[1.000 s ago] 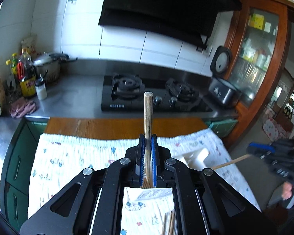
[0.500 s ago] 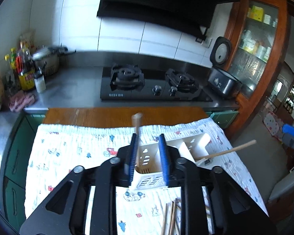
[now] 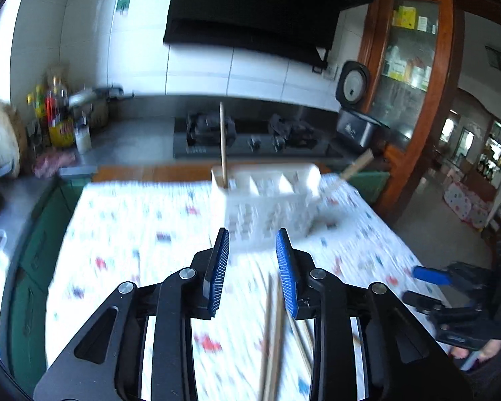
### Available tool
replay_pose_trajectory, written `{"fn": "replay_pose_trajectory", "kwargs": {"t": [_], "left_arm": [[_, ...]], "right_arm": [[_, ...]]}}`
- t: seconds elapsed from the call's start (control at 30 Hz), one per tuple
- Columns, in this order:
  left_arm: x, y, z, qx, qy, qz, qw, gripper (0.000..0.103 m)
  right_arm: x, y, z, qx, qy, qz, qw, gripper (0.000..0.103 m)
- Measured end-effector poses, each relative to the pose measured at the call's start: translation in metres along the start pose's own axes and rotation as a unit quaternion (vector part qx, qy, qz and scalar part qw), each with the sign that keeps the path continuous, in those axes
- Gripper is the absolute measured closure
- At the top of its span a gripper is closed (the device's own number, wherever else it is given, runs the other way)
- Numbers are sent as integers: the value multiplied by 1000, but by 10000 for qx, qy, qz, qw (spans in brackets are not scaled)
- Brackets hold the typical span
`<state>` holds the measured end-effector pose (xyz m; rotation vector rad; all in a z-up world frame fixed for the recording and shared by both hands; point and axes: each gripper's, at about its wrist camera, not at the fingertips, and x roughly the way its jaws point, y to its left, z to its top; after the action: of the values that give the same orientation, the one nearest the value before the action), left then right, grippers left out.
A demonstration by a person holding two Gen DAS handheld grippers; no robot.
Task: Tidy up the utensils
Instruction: 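Move both grippers back down to the remaining chopsticks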
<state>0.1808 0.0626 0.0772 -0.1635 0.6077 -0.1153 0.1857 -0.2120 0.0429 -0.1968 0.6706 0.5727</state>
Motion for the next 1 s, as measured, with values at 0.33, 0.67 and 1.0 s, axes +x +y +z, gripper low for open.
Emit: {"fn": "replay_pose_trajectory", "kwargs": {"t": [0.33, 0.67, 1.0], "left_arm": [[0, 17, -100, -327, 493, 127, 9982, 74], [26, 16, -151, -406, 1064, -66, 9935, 88], [50, 0, -159, -154, 1367, -249, 9902, 94]], "right_arm": [[36, 17, -78, -8, 489, -169, 9987, 66], [66, 13, -95, 222, 898, -175, 9956, 80], [72, 8, -96, 331, 1003, -182, 9942, 89]]}}
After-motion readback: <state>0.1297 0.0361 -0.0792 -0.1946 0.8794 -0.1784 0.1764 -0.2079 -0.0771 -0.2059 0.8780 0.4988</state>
